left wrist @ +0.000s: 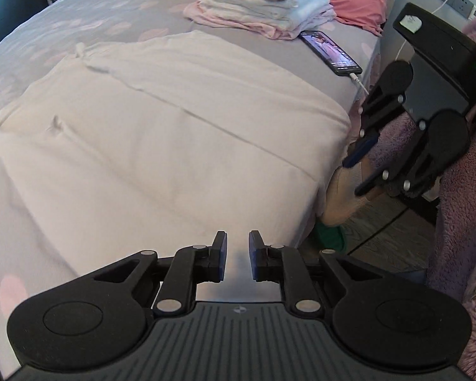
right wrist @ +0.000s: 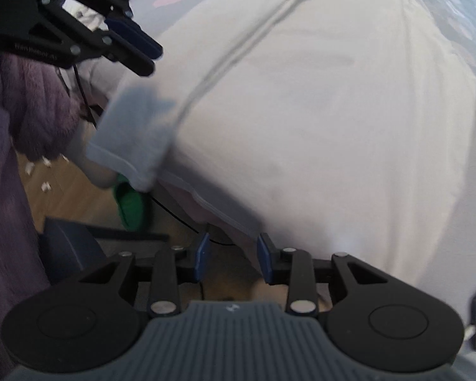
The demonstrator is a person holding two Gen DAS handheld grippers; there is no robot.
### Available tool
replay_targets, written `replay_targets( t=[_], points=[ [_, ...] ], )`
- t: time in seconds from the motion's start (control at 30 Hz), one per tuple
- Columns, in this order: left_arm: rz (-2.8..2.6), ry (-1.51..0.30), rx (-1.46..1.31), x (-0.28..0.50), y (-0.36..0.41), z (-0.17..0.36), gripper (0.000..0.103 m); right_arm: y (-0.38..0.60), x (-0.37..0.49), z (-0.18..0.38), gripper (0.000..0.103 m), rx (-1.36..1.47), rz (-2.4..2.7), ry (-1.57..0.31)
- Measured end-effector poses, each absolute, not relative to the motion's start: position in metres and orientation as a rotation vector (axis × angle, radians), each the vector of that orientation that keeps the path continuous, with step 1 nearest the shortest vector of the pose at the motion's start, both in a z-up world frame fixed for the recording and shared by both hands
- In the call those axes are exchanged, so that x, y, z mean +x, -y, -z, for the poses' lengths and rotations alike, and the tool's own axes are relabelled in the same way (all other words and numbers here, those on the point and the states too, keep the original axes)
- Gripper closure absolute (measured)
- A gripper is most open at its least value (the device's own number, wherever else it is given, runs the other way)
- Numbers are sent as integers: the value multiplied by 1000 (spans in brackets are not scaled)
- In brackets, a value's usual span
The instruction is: Fold clothes
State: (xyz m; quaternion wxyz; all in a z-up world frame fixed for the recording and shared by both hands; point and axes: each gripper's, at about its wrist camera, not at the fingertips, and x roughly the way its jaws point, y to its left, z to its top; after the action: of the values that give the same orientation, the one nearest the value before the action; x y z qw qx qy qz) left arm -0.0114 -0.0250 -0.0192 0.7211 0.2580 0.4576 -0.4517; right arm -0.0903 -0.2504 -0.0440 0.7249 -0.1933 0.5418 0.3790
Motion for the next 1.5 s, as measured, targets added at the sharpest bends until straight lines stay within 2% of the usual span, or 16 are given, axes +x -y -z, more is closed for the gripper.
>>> replay_targets(
  t=[0.5,0.8,0.83,0.97,1.13,1.3,1.5],
  points=[
    [1033,-1053,588,10,66,33,90,366,-45,41,66,-299,-741,-1189],
    [1042,-1081,597,17,75,40,90,342,-32,65,63,-260,-671,-1244],
    [1041,-1086,595,18,75,40,90,338,-33,65,64,-270,-662,-1243],
    [1037,-1101,586,24,78,39,90,330,-35,60,90,-248,-628,-1236],
    [1019,-1126,529,45,87,29,90,319,-46,51,95,-273,-594,-1225],
    [997,-1113,473,77,114,10,90,287,-57,34,95,-419,-638,-1169],
    [1029,-1092,413,121,172,-7,81,250,-54,27,95,-516,-713,-1156]
  ],
)
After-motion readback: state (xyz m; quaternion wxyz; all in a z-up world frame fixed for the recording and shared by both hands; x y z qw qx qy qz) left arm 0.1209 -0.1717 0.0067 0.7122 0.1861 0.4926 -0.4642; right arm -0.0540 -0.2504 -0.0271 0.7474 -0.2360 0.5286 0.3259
